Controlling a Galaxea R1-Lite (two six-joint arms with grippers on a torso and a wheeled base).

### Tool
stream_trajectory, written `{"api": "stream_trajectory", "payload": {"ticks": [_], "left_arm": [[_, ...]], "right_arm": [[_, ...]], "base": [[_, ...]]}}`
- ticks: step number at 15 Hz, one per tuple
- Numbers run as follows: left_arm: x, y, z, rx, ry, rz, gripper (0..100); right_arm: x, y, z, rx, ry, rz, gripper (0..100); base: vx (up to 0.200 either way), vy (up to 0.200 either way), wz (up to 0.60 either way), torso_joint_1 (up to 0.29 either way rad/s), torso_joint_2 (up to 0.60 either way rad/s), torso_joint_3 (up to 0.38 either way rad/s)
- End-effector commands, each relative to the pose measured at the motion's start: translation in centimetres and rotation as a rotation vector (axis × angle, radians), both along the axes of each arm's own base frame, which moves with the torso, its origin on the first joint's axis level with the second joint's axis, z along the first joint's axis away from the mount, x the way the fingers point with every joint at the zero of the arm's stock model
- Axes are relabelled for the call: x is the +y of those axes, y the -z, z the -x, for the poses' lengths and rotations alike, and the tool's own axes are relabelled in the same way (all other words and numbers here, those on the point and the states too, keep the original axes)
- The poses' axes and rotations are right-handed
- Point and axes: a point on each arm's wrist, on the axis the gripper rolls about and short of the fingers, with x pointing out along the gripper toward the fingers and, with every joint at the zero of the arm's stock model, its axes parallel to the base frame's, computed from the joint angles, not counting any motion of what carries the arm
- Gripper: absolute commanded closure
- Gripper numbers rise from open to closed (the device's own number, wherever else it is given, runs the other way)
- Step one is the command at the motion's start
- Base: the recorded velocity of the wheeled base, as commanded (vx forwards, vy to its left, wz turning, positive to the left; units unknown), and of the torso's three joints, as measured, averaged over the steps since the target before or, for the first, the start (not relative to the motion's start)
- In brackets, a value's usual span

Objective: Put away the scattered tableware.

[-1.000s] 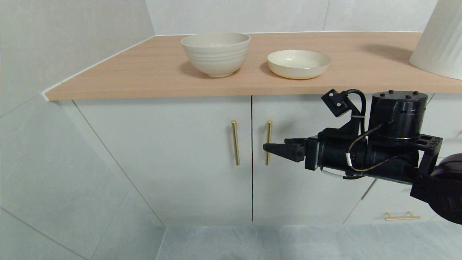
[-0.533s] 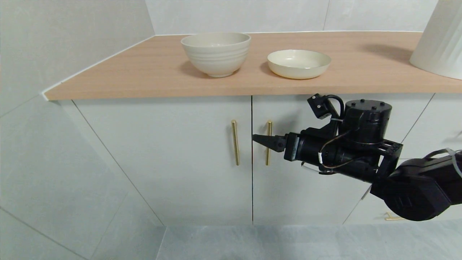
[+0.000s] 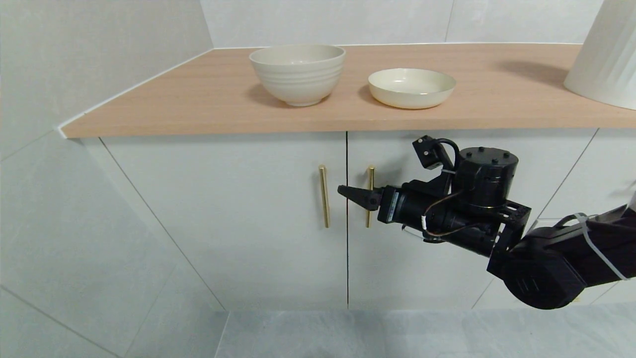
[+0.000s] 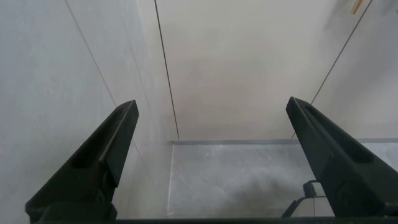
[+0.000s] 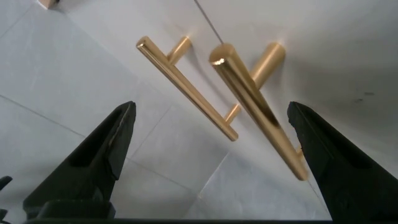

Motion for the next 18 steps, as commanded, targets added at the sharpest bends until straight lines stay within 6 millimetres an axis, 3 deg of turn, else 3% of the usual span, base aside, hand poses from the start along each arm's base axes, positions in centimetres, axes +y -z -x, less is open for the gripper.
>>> {"api": "stream_trajectory", "payload": {"ticks": [1,10,18], "left_arm": [[0.0,0.0,0.0,0.0,0.0,0.001,0],[0.0,0.0,0.0,0.0,0.0,0.0,0],[0.0,0.0,0.0,0.0,0.0,0.001,0]], "right_arm": [[0.1,0.1,-0.1,0.003,-0.003,0.0,0],[0.8,-0.3,2.1,0.029,-0.065,-0.03,0],[-1.8,-1.2,6.3,0.064,-0.194,0.01,0]], "base": [[0.0,0.0,0.0,0.0,0.0,0.0],[0.0,0.0,0.0,0.0,0.0,0.0],[0.0,0.0,0.0,0.0,0.0,0.0]]}}
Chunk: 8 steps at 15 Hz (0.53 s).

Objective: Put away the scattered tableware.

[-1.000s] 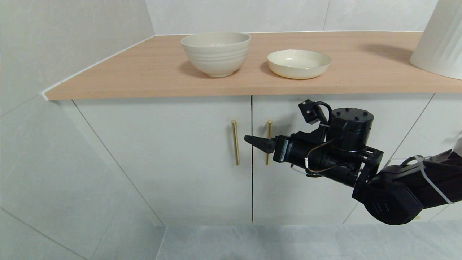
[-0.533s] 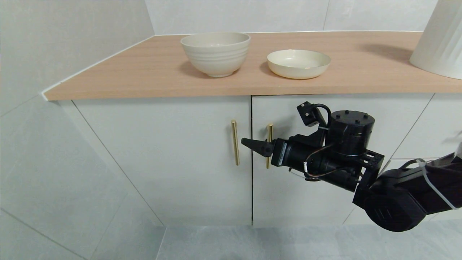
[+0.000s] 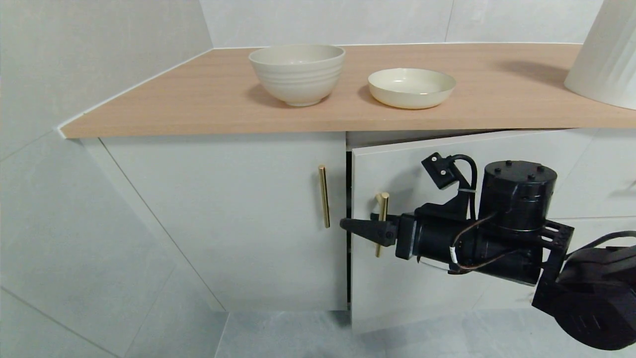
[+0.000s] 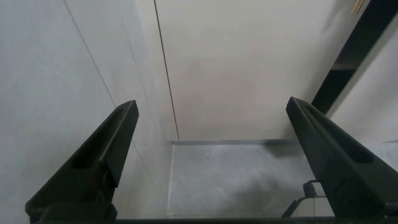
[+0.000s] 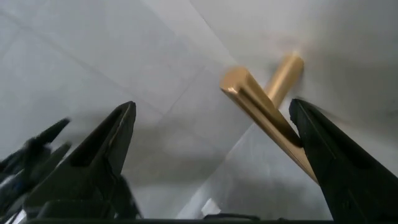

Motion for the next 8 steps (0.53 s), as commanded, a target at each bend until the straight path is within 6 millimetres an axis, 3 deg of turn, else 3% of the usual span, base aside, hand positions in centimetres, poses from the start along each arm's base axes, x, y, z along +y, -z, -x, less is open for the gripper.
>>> {"api": "stream_trajectory", "payload": {"ticks": [1,6,8], "left_arm": [[0.0,0.0,0.0,0.0,-0.001,0.001,0],[0.0,0.0,0.0,0.0,-0.001,0.0,0],[0.0,0.0,0.0,0.0,-0.001,0.0,0]], "right_arm": [[-0.8,-1.0,1.8,-0.016,-0.032,-0.014,0],[-1.5,-0.9,3.8,-0.008,-0.065,-0.008,0],[-2.0,-0.3,5.9,0.013,-0.107,0.01,0]], "base": [[0.0,0.0,0.0,0.0,0.0,0.0],[0.0,0.0,0.0,0.0,0.0,0.0],[0.0,0.0,0.0,0.0,0.0,0.0]]}}
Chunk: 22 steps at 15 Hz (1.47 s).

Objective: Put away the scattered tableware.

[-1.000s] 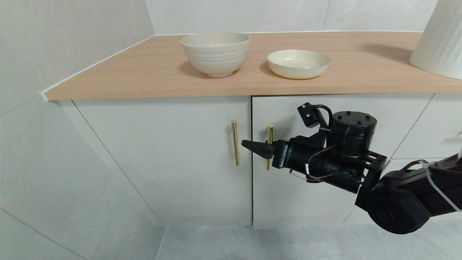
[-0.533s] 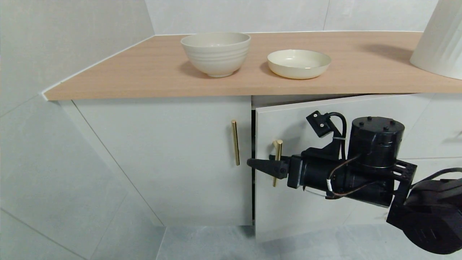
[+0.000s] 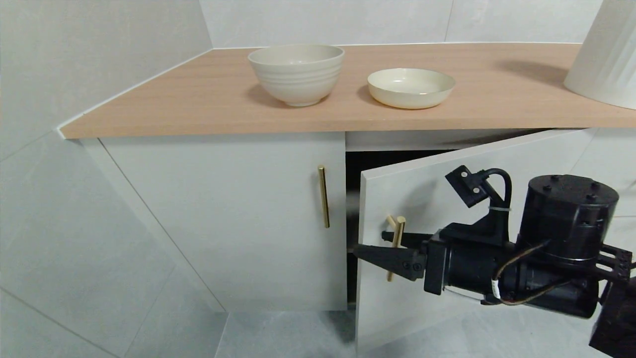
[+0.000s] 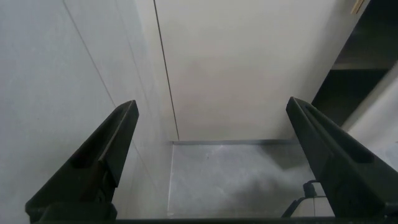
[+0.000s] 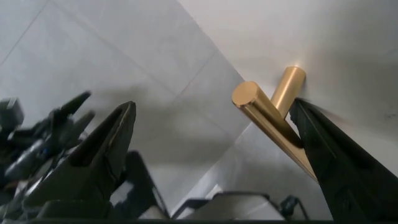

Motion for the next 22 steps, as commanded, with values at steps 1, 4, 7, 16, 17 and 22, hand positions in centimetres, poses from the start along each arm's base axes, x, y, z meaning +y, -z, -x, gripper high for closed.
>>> {"api": "stream_trajectory", "payload": {"ticks": [1,4,7,16,17,22], "left_arm": [[0.0,0.0,0.0,0.0,0.0,-0.008,0],[0.0,0.0,0.0,0.0,0.0,-0.006,0],[0.0,-0.5,0.1,-0.027,-0.001,-0.007,0],[-0.7,-13.9,-5.5,0.313,0.326,0.136,0],[-1.3,-14.9,-10.7,0.435,0.455,0.18,0],[-7.8,-13.6,-18.2,0.597,0.737,0.365,0]], "right_arm": [[-0.6,0.1,2.3,0.01,-0.047,0.006,0],[-1.4,1.1,3.5,0.037,-0.061,0.033,0],[-2.1,1.3,4.3,0.045,-0.086,0.034,0],[-2.6,1.3,4.8,0.044,-0.092,0.033,0],[-2.9,1.7,5.2,0.053,-0.094,0.043,0],[-3.1,2.1,5.3,0.066,-0.092,0.056,0]], "base": [[0.0,0.0,0.0,0.0,0.0,0.0],[0.0,0.0,0.0,0.0,0.0,0.0],[0.0,0.0,0.0,0.0,0.0,0.0],[0.0,0.0,0.0,0.0,0.0,0.0],[0.0,0.0,0.0,0.0,0.0,0.0],[0.0,0.0,0.0,0.0,0.0,0.0]]}}
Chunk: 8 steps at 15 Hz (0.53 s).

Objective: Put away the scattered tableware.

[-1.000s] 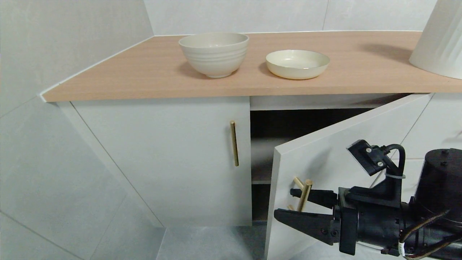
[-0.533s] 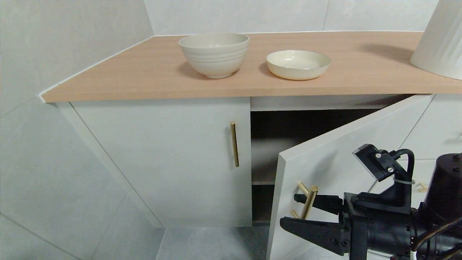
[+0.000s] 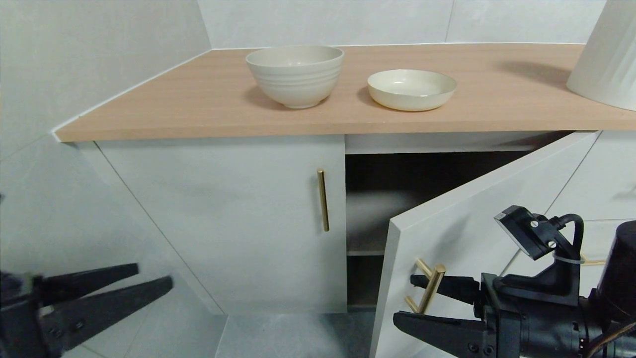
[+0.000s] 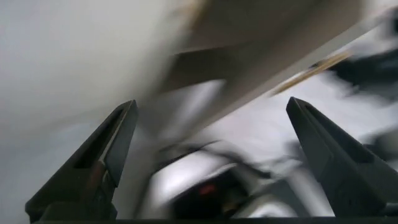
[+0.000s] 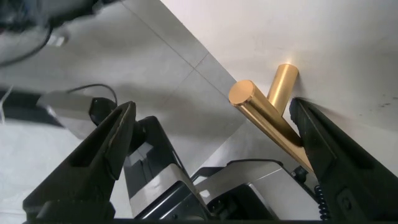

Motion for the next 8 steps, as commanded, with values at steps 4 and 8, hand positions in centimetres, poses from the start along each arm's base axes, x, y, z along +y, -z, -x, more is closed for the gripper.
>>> {"api": "stream_trajectory", "payload": {"ticks": [4,8], "left_arm": [[-10.5,1.8,-9.6,0.121,0.238,0.045,0],[-14.1,4.2,-8.8,0.109,0.282,0.048,0]], "right_arm": [[0.0,0.2,0.0,0.005,0.005,0.007,0],[0.0,0.3,0.0,0.006,0.004,0.01,0]], "base": [[0.0,0.0,0.0,0.0,0.0,0.0],[0.0,0.0,0.0,0.0,0.0,0.0]]}}
